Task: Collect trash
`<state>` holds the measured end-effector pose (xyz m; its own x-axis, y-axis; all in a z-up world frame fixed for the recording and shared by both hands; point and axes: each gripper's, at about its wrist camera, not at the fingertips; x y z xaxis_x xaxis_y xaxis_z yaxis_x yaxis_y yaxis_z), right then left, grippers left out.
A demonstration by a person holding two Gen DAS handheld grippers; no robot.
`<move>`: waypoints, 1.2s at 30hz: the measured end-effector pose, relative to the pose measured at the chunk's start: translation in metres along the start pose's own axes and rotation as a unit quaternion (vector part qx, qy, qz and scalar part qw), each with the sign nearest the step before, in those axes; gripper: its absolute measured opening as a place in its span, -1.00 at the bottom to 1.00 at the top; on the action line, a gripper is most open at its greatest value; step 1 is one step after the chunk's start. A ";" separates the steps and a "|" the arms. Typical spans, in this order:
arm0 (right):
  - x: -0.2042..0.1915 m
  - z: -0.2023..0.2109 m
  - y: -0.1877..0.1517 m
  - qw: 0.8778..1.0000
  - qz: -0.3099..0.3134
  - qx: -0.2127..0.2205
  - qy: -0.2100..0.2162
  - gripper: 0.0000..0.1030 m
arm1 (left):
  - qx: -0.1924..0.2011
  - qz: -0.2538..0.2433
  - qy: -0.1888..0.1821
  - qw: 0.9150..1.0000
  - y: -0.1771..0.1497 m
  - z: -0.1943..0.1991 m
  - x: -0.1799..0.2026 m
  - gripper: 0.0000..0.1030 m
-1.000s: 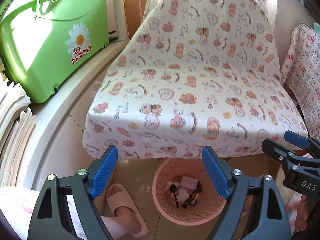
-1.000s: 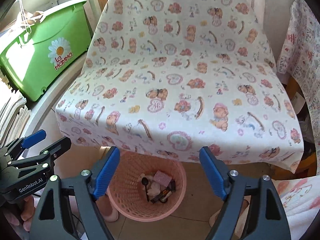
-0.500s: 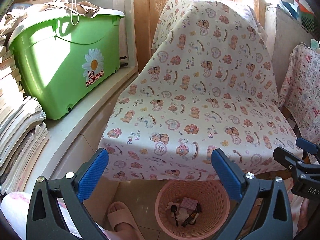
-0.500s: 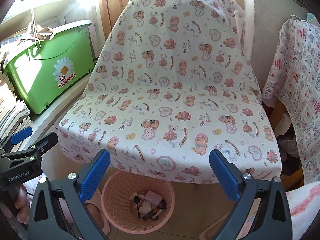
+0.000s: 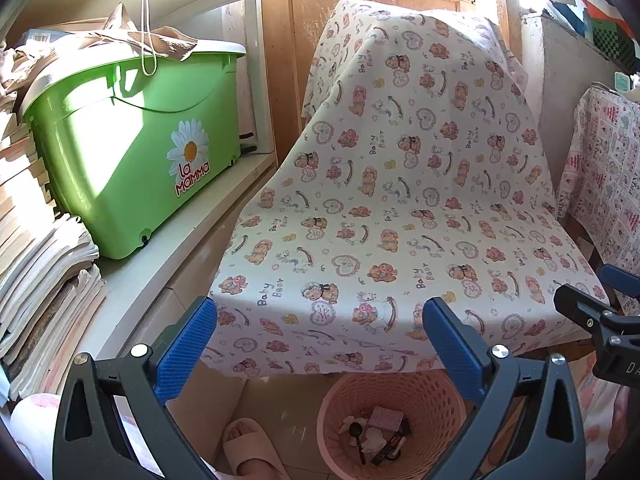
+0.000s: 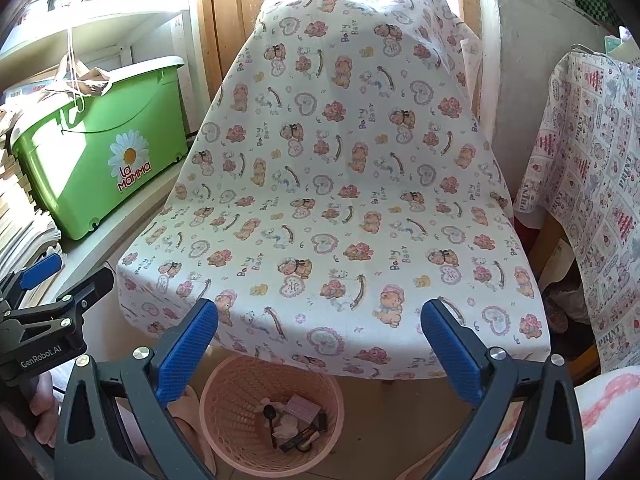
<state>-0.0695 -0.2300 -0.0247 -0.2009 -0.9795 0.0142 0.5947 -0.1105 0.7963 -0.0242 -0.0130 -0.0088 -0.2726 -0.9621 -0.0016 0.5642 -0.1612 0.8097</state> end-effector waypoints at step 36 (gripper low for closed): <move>0.004 -0.002 -0.001 1.000 -0.008 -0.003 0.000 0.99 | -0.019 0.005 0.017 1.000 -0.004 -0.007 -0.004 0.98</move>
<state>-0.0691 -0.2341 -0.0266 -0.2104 -0.9776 0.0016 0.5958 -0.1269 0.7930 -0.0198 -0.0104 -0.0166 -0.2417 -0.9703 -0.0141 0.5953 -0.1597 0.7874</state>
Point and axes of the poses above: each gripper's, at about its wrist camera, not at the fingertips, and z roughly against the way its jaws point, x to its right, y to its top, and after that the axes turned 5 degrees about -y, right-handed
